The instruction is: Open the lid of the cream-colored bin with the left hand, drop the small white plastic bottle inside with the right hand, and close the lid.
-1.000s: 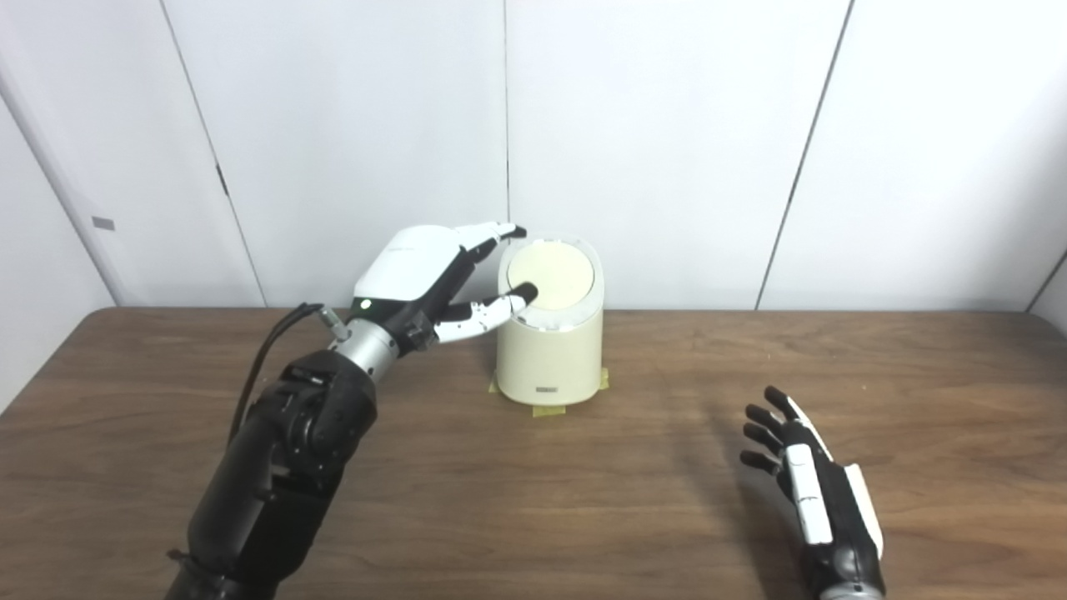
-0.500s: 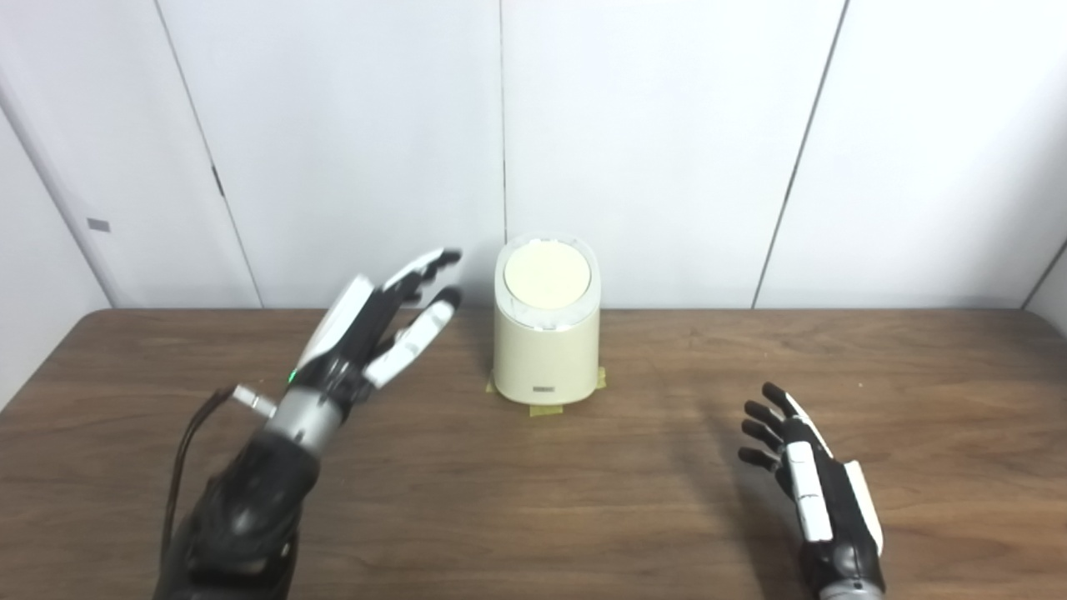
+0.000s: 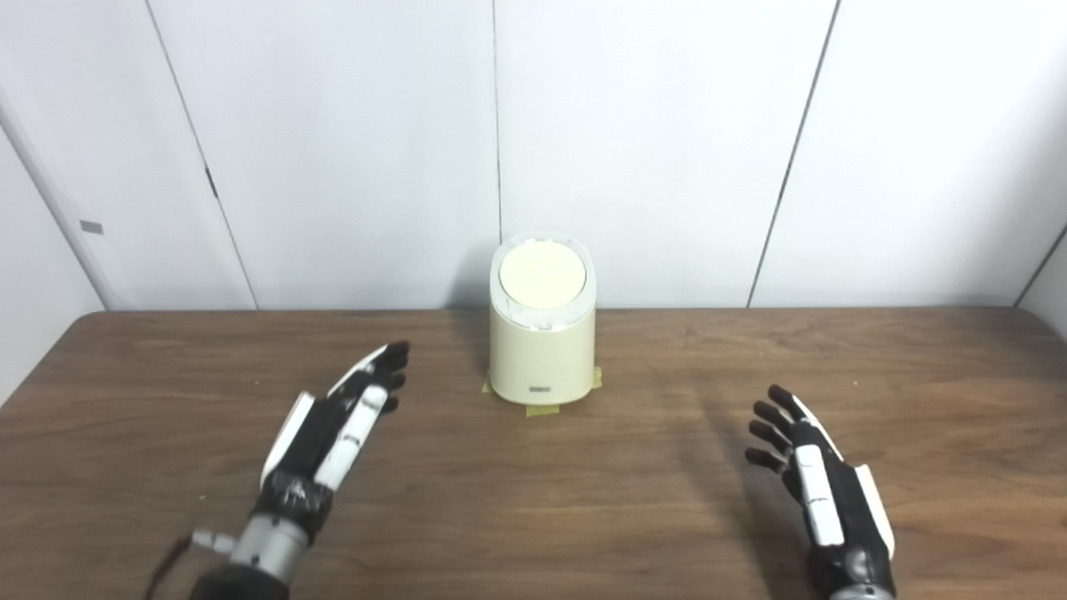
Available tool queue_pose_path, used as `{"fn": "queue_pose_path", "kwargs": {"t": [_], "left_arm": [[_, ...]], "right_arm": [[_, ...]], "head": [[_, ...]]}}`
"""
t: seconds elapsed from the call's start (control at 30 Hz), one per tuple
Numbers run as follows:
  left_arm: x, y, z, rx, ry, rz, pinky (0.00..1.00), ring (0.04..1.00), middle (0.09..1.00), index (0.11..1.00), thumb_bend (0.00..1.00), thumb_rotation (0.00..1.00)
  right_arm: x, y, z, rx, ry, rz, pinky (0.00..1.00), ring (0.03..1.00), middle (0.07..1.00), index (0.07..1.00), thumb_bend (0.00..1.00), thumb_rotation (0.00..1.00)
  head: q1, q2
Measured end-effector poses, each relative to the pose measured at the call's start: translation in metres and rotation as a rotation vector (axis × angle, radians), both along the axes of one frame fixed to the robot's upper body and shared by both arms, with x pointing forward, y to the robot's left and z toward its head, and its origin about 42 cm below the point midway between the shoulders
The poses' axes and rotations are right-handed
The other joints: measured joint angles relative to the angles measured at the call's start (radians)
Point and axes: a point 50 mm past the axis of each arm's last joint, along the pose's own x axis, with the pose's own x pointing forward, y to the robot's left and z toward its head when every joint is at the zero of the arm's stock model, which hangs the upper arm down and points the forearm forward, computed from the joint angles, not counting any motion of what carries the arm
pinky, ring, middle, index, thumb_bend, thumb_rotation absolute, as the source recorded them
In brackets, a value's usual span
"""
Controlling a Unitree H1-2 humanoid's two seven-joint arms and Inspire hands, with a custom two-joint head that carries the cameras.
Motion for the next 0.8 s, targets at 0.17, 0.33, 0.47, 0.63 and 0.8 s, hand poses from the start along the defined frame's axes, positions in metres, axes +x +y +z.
{"fn": "queue_pose_path", "kwargs": {"t": [0.17,0.33,0.47,0.63,0.8], "left_arm": [[-0.018,-0.007,-0.019,-0.084,0.049,0.049,0.93,0.93,0.941,0.949,0.32,0.92],[-0.021,-0.006,-0.018,-0.111,-0.015,0.059,0.94,0.948,0.951,0.956,0.36,0.92],[-0.022,-0.001,-0.028,-0.142,-0.004,0.089,0.95,0.953,0.959,0.952,0.39,0.92],[-0.025,0.002,-0.03,-0.162,-0.006,0.106,0.95,0.939,0.951,0.946,0.39,0.94],[-0.025,0.002,-0.03,-0.167,-0.007,0.116,0.94,0.936,0.946,0.94,0.36,0.95]], "right_arm": [[-0.002,-0.002,0.002,0.0,-0.013,-0.004,0.8,0.866,0.889,0.872,0.6,0.93],[-0.004,-0.007,0.002,-0.001,-0.013,-0.014,0.85,0.891,0.901,0.883,0.61,0.93],[-0.005,-0.01,0.002,-0.006,-0.015,-0.006,0.87,0.901,0.909,0.896,0.62,0.94],[-0.007,-0.014,0.002,-0.003,-0.015,-0.007,0.87,0.91,0.916,0.907,0.63,0.94],[-0.008,-0.017,0.002,-0.006,-0.013,-0.005,0.87,0.902,0.906,0.897,0.65,0.92]], "head": [[0.005,0.005],[0.002,0.011],[0.005,0.014],[0.009,0.023],[0.009,0.037]]}}
